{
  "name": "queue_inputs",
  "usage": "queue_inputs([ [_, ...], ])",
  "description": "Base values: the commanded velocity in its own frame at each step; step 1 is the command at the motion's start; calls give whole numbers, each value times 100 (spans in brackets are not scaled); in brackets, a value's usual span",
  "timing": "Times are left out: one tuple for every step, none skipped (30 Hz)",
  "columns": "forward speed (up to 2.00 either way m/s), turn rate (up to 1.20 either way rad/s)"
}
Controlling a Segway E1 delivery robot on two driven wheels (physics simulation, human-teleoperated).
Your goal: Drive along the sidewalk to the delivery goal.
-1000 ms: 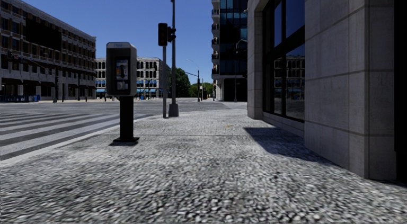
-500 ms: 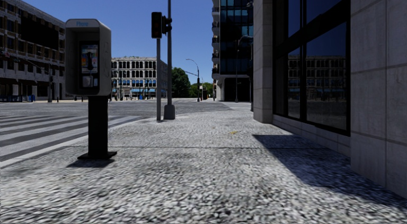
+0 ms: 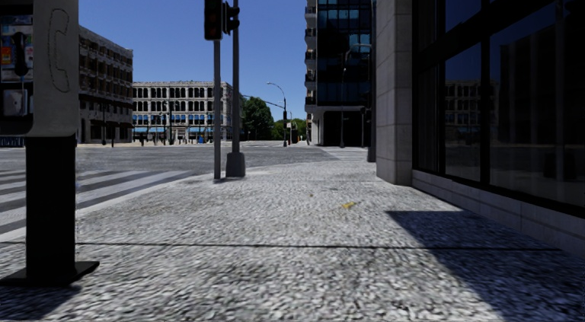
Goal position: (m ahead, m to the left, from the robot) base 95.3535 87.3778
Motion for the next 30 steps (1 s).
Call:
queue_inputs([
  [200, 27],
  [200, 27],
  [200, 30],
  [200, 36],
  [200, 38],
  [200, 39],
  [200, 39],
  [200, 39],
  [200, 44],
  [200, 48],
  [200, 55],
  [200, 55],
  [200, 58],
  [200, 59],
  [200, 59],
  [200, 59],
  [200, 59],
  [200, 59],
  [200, 59],
  [200, 59],
  [200, 59],
  [200, 59],
  [200, 59],
  [200, 59],
  [200, 59],
  [200, 59],
  [200, 59],
  [200, 59],
  [200, 59],
  [200, 59],
])
